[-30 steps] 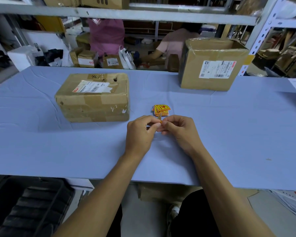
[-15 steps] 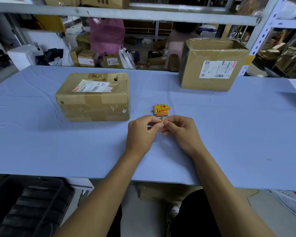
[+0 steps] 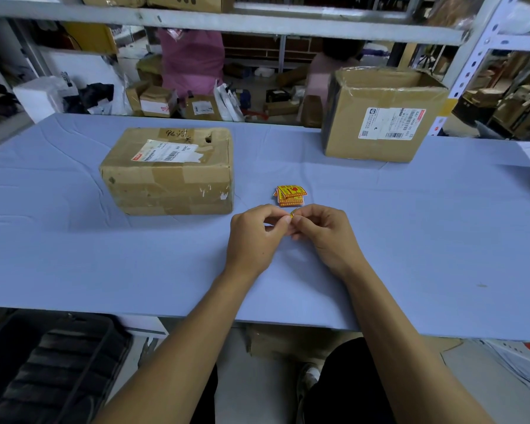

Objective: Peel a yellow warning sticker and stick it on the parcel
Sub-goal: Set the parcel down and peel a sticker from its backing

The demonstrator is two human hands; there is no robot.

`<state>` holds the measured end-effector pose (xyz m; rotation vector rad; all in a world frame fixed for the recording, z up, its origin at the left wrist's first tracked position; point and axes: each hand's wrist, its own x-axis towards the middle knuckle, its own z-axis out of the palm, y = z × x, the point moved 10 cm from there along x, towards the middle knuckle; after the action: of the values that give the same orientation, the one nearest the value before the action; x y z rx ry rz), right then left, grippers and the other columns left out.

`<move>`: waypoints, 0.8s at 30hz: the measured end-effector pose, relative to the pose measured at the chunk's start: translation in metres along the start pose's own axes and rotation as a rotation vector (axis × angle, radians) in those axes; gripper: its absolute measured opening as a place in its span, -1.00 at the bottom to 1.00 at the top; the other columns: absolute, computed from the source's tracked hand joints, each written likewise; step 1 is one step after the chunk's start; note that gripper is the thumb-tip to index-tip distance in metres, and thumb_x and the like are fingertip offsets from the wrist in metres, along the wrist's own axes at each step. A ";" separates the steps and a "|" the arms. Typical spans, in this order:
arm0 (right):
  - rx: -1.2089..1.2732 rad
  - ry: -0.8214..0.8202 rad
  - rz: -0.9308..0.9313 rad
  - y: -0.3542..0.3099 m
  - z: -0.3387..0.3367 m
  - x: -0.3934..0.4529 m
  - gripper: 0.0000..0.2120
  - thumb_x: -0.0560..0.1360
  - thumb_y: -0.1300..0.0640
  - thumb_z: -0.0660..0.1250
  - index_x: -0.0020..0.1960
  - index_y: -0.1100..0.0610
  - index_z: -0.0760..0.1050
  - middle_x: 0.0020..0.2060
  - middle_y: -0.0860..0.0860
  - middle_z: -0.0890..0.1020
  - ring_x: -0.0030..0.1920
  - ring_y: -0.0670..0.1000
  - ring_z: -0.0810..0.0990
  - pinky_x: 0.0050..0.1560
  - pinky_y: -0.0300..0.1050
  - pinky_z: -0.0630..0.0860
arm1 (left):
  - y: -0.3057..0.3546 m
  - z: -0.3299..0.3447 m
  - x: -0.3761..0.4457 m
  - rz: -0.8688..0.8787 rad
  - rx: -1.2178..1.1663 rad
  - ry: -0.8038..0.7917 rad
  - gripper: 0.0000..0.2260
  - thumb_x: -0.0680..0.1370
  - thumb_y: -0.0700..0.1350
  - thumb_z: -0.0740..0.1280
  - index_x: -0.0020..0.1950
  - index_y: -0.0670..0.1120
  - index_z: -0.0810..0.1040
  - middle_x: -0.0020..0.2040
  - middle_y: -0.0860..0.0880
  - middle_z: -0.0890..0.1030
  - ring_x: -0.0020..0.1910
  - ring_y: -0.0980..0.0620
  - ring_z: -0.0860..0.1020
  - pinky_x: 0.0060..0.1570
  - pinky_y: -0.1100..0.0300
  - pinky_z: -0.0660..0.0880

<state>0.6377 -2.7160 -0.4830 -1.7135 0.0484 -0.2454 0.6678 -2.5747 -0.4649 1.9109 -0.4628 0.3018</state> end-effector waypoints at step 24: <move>-0.023 -0.013 -0.020 -0.003 0.002 0.002 -0.82 0.58 0.40 0.23 -0.15 0.33 0.55 -0.32 0.12 0.62 -0.31 -0.08 0.58 -0.19 -0.26 0.55 | 0.002 0.002 -0.001 -0.029 -0.014 -0.037 -0.94 0.48 -0.22 0.43 -0.10 -0.13 0.71 -0.25 0.03 0.68 -0.23 0.16 0.64 -0.16 0.38 0.58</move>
<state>0.6395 -2.7142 -0.4800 -1.7389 0.0246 -0.2490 0.6662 -2.5771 -0.4642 1.9101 -0.4596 0.2441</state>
